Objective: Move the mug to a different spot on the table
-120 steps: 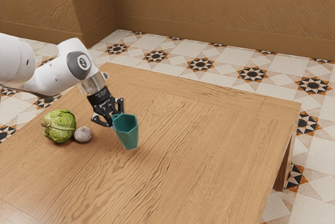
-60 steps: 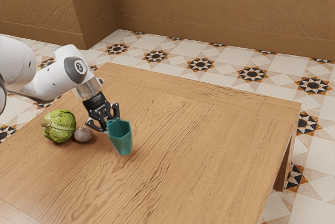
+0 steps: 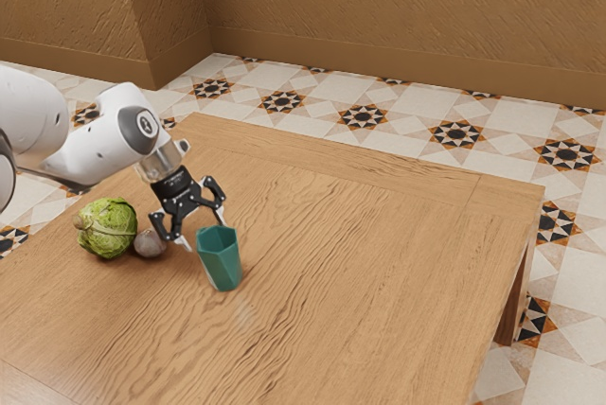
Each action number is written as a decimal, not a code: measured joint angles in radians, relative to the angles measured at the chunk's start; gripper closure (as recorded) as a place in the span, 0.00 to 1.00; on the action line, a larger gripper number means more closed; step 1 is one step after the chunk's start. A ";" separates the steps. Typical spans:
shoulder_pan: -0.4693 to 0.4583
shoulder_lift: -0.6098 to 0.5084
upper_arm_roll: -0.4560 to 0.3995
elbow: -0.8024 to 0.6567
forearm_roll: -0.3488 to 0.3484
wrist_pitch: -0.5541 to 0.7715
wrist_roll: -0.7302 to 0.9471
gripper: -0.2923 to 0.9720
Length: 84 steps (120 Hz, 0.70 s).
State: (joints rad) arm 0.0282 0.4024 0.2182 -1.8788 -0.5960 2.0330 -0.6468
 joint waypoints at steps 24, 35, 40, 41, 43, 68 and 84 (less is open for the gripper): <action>0.001 0.011 0.001 0.063 0.053 0.096 0.065 0.25; 0.001 -0.007 0.000 0.097 0.108 0.120 0.098 0.24; 0.001 -0.025 -0.003 0.102 0.141 0.126 0.112 0.24; 0.001 -0.029 -0.004 0.103 0.149 0.126 0.114 0.24; 0.001 -0.036 -0.007 0.104 0.164 0.126 0.120 0.24; -0.006 -0.197 -0.036 0.139 0.362 -0.005 0.209 0.23; -0.045 -0.285 -0.040 0.165 0.418 -0.123 0.295 0.23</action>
State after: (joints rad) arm -0.0167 0.1177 0.1785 -1.7143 -0.1780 1.9104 -0.3518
